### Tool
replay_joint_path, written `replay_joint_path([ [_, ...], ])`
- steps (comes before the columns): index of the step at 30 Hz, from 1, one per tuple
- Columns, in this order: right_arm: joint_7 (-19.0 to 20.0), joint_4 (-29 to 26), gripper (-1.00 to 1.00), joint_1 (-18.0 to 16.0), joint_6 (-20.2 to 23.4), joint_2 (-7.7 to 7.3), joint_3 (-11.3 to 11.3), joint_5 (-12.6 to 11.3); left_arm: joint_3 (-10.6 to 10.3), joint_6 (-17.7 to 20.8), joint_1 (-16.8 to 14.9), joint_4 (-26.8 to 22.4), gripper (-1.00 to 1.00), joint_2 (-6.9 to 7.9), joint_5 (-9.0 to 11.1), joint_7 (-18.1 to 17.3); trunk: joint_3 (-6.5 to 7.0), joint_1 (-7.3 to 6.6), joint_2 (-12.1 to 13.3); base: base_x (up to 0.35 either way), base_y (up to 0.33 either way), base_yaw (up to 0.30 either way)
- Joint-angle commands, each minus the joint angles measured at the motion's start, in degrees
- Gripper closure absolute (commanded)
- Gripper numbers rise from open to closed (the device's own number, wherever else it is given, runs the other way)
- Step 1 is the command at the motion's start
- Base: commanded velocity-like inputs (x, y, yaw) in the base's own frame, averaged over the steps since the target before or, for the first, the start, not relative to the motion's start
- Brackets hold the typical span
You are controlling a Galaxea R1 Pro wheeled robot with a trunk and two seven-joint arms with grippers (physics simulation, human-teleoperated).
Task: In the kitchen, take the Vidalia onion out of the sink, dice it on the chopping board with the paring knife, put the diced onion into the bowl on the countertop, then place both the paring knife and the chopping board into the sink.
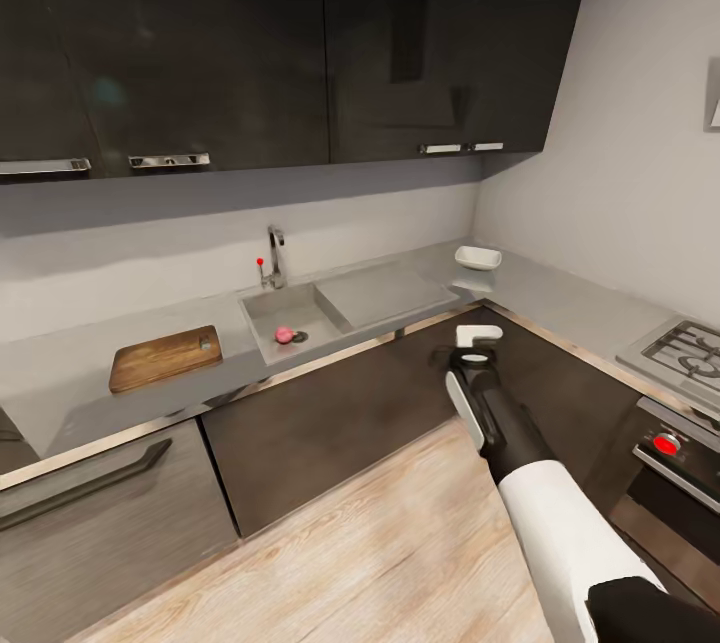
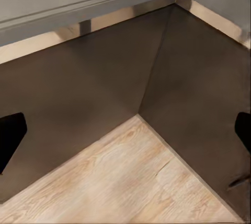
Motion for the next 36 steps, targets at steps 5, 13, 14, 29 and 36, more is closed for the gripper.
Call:
replay_joint_path([
  [5,-5.0,-4.7,-1.0,-2.8,5.6,-0.5,0.1,-0.3,0.0,0.0,0.0,-0.1,-1.0,0.01,0.0,0.0,-0.12,0.04,-0.1,0.001,-0.004,0.0],
  [13,-7.3,-8.1,-1.0,-5.1,9.2,-0.65,0.2,-0.4,0.0,0.0,0.0,-0.1,-1.0,0.01,0.0,-0.1,-0.12,0.04,-0.1,0.116,-0.128,0.0],
  [14,-7.3,-8.5,-1.0,-5.1,9.6,-0.64,0.2,-0.4,0.0,0.0,0.0,-0.1,-1.0,0.01,0.0,-0.1,-0.12,0.04,-0.1,0.212,-0.212,0.0],
  [29,-7.4,-9.3,-1.0,-5.1,10.3,-0.32,0.5,-0.5,0.0,0.0,0.0,-0.1,-1.0,0.01,0.0,-0.1,0.58,0.04,-0.1,0.224,-0.197,-0.143],
  [36,-7.4,-9.2,-1.0,-5.1,10.3,-0.3,0.5,-0.6,0.0,0.0,0.0,-0.1,-1.0,0.01,0.0,-0.1,0.98,0.04,-0.1,0.227,-0.018,-0.174],
])
